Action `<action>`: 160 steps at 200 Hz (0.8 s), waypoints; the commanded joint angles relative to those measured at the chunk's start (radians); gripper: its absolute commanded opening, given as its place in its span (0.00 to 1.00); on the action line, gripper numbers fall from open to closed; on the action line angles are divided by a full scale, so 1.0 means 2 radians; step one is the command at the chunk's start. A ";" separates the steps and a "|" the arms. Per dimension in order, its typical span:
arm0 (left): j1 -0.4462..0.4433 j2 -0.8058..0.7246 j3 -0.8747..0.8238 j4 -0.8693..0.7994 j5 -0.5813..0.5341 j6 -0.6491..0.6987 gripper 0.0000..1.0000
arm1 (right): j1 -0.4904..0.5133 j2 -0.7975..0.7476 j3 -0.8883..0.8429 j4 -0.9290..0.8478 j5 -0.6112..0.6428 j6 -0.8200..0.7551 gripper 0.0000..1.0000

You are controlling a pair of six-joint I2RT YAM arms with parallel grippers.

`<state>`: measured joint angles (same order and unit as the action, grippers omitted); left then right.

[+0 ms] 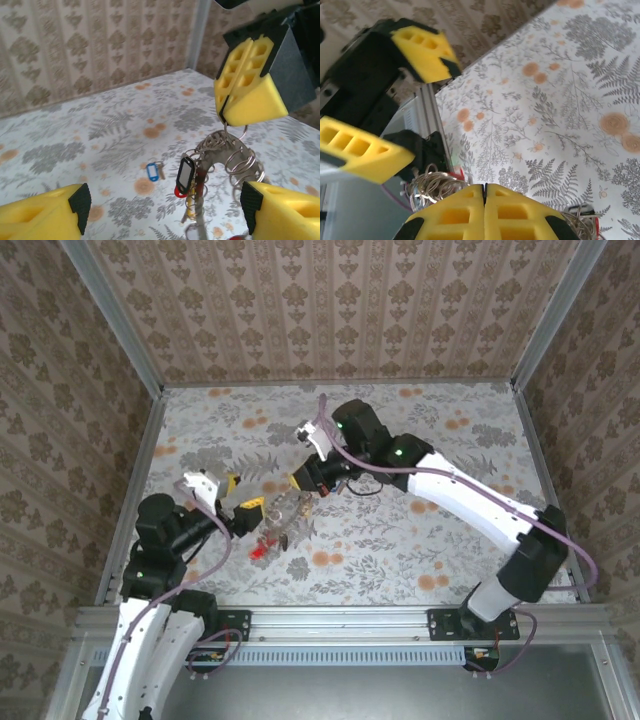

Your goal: Put the keys on the keyring

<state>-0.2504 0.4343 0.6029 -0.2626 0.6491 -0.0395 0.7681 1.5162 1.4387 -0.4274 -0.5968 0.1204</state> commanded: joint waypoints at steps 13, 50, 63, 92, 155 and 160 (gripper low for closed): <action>-0.018 -0.006 0.002 -0.010 0.094 0.068 0.81 | 0.025 -0.059 -0.060 0.081 0.026 -0.101 0.00; -0.070 0.008 -0.012 0.028 0.046 0.040 0.82 | 0.048 -0.059 -0.058 0.093 0.078 -0.125 0.00; -0.083 0.018 -0.013 0.031 0.050 0.035 0.82 | 0.056 -0.059 -0.072 0.115 0.084 -0.143 0.00; -0.096 0.030 -0.008 0.002 0.049 0.059 0.77 | 0.059 -0.087 -0.119 0.191 0.062 -0.183 0.00; -0.099 0.003 -0.011 -0.001 0.086 0.145 0.31 | 0.059 -0.097 -0.156 0.238 -0.041 -0.255 0.00; -0.099 0.001 -0.013 0.000 0.100 0.158 0.28 | 0.059 -0.097 -0.156 0.240 -0.045 -0.254 0.00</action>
<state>-0.4381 0.4637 0.5915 -0.2760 0.7452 0.1574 0.8818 1.3602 1.1206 -0.0566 -0.5835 -0.3298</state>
